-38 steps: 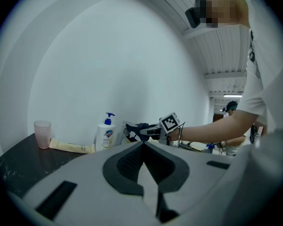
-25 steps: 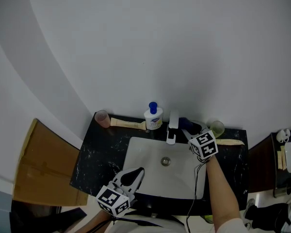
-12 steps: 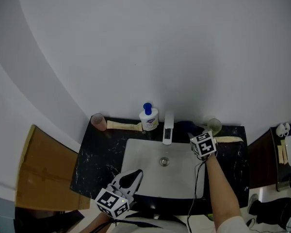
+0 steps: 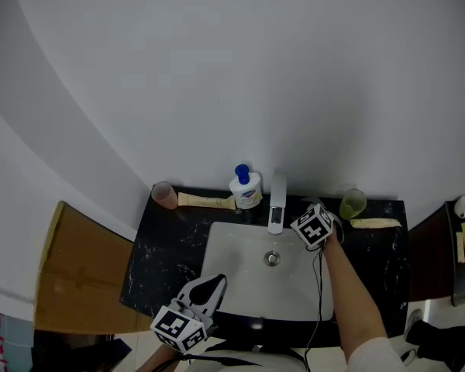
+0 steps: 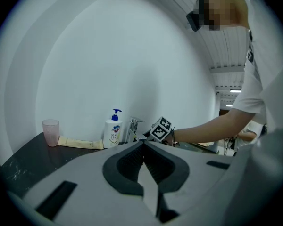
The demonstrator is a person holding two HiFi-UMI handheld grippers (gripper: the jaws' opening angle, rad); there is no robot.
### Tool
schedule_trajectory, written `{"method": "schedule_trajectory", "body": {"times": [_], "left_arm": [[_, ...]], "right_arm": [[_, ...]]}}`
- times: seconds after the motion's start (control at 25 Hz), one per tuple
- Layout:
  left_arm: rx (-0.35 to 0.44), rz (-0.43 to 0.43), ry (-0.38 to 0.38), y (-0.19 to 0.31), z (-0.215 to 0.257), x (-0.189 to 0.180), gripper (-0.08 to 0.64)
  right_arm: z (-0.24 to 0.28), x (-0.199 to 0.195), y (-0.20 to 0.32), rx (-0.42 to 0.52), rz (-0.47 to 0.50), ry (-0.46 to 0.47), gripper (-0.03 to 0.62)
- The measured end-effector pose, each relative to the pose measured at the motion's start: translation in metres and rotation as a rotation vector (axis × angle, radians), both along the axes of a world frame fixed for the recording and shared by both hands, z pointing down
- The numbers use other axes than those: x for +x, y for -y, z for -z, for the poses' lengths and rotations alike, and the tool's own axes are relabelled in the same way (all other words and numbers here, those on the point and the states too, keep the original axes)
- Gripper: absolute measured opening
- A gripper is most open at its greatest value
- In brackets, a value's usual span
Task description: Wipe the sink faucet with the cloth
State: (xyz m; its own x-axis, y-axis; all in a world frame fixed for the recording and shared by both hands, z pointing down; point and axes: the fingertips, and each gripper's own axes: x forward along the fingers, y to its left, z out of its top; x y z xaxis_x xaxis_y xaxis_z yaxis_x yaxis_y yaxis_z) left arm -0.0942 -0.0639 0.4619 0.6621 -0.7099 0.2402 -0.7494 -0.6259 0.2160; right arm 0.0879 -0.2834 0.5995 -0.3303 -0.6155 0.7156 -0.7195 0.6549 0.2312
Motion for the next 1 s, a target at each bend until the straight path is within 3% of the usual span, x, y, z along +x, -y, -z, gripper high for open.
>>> {"method": "schedule_trajectory", "body": {"times": [0.2,0.32,0.44,0.52,0.68,0.76,1.0], "left_arm": [[-0.001,-0.003,-0.004,0.002,0.000,0.005,0.002],[0.002,-0.011,-0.007,0.003,0.002,0.009,0.002],[0.005,-0.027,-0.016,0.003,0.000,0.013,0.002],[0.002,-0.032,-0.016,0.003,-0.001,0.014,0.002],[-0.005,-0.023,-0.008,0.002,0.001,0.013,0.002],[-0.006,-0.017,-0.002,0.002,0.001,0.011,0.002],[-0.011,-0.008,0.001,-0.001,-0.007,0.004,0.002]], "right_arm": [[0.039,-0.009,-0.001,0.091,0.074,0.198,0.132],[0.081,-0.005,-0.002,0.175,0.073,0.320,0.130],[0.142,0.000,0.001,0.273,0.056,0.515,0.129],[0.168,0.003,0.006,0.322,0.050,0.555,0.129],[0.136,0.008,0.012,0.300,0.040,0.379,0.129],[0.098,0.011,0.009,0.229,0.033,0.300,0.129],[-0.004,0.006,-0.013,0.011,0.134,-0.096,0.129]]}}
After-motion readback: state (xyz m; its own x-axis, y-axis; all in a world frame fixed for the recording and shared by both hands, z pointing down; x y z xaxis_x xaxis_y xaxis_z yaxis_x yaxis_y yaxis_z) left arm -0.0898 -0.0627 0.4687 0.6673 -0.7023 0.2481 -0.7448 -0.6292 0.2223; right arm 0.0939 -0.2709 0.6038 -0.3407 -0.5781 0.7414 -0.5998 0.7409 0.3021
